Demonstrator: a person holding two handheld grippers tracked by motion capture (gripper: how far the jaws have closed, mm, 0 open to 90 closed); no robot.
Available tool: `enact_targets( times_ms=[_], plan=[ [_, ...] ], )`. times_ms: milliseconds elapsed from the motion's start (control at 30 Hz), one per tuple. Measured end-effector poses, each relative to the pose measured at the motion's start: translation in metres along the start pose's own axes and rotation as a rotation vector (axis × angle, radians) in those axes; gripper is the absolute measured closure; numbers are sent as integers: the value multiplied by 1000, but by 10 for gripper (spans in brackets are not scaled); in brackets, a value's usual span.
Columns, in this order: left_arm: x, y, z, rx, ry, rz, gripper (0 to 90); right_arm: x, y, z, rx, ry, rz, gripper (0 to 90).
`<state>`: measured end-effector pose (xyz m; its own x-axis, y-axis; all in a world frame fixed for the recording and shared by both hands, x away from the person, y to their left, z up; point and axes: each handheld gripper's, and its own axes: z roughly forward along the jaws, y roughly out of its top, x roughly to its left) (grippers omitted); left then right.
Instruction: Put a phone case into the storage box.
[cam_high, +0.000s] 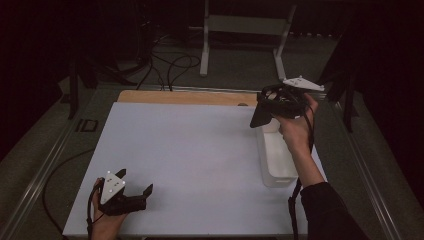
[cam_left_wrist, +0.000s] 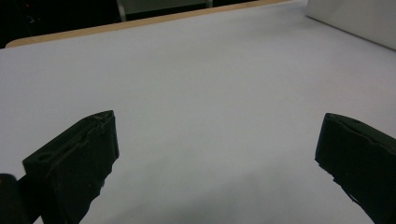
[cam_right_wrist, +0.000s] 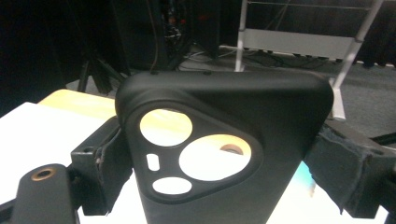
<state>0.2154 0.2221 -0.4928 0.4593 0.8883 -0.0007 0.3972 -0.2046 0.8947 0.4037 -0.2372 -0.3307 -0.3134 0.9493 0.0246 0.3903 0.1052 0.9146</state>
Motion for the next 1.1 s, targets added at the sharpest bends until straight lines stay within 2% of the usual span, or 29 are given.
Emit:
enact_targets(
  times_ms=[300,567,1100],
  plan=[
    [0,0,0,2,0,0,0,-12,-3,5,15,-48,2,138],
    [0,0,1,1,-1,-2,0,-19,-7,8,23,-68,4,137],
    [0,0,0,-7,5,-6,0,-38,-13,19,44,-122,52,137]
  ],
)
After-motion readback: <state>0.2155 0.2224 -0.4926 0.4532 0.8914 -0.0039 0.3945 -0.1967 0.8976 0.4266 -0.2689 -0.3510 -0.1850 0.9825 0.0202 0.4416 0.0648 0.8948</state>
